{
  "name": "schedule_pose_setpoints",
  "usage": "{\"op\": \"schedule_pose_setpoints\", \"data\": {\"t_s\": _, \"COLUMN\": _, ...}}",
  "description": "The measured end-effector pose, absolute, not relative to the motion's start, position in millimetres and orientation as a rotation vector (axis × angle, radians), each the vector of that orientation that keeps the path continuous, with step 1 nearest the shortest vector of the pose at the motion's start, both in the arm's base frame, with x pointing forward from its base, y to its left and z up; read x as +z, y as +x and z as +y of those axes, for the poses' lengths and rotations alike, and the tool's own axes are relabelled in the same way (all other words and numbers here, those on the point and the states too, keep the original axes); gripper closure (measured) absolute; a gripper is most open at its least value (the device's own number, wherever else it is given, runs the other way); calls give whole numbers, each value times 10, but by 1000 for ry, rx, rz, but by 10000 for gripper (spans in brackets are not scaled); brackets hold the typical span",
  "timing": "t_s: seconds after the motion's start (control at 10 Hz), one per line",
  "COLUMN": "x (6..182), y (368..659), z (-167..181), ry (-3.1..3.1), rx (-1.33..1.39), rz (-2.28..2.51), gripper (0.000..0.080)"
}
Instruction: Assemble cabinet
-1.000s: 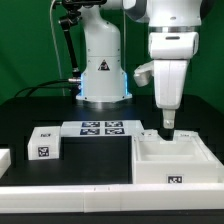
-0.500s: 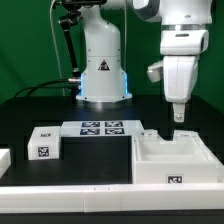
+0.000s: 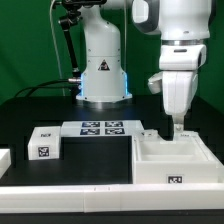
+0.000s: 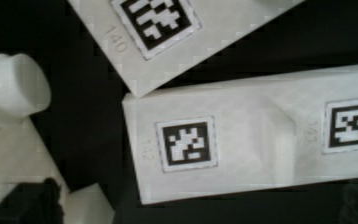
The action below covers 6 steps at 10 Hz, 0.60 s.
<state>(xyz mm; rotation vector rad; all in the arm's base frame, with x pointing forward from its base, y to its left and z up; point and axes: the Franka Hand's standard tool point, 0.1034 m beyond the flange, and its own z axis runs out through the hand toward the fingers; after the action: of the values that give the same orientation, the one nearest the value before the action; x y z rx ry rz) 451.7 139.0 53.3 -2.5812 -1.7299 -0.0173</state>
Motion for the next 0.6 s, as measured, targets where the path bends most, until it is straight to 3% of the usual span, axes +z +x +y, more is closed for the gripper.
{"op": "schedule_pose_setpoints", "data": {"t_s": 0.6, "x": 301, "y": 4346, "z": 1545, "ry": -2565, "rx": -52, "rz": -1723, "gripper": 3}}
